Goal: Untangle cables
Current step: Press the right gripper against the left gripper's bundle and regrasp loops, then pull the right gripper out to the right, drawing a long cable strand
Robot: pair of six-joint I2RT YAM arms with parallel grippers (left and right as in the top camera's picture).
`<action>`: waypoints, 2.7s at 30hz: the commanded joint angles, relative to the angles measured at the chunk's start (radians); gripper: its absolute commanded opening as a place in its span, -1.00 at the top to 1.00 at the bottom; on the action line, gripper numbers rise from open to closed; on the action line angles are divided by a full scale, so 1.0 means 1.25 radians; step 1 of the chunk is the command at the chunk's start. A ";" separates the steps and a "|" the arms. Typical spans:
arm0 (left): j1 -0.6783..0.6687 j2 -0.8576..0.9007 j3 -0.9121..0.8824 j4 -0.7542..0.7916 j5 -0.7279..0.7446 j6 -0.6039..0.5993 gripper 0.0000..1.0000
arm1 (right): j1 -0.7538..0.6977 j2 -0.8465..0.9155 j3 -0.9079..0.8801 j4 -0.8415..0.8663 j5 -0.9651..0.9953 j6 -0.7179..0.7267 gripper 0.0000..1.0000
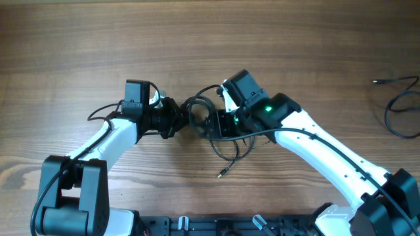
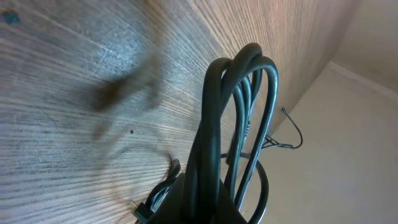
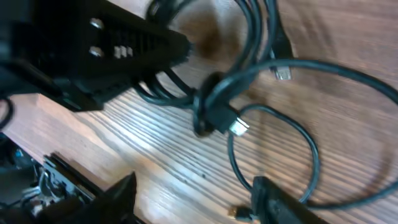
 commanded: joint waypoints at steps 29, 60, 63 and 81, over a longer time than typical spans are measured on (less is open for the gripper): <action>-0.003 0.004 0.005 0.000 -0.008 0.031 0.92 | 0.057 0.144 -0.049 0.112 -0.017 -0.098 0.47; -0.003 0.004 0.005 0.000 -0.011 0.032 0.92 | 0.009 0.011 0.052 0.058 0.013 -0.087 0.91; -0.003 0.004 0.005 0.000 -0.011 0.037 0.92 | -0.023 -0.048 0.053 -0.021 0.088 -0.104 0.91; -0.003 0.004 0.005 -0.001 -0.033 0.038 0.92 | -0.156 -0.182 0.173 -0.233 0.209 -0.136 0.91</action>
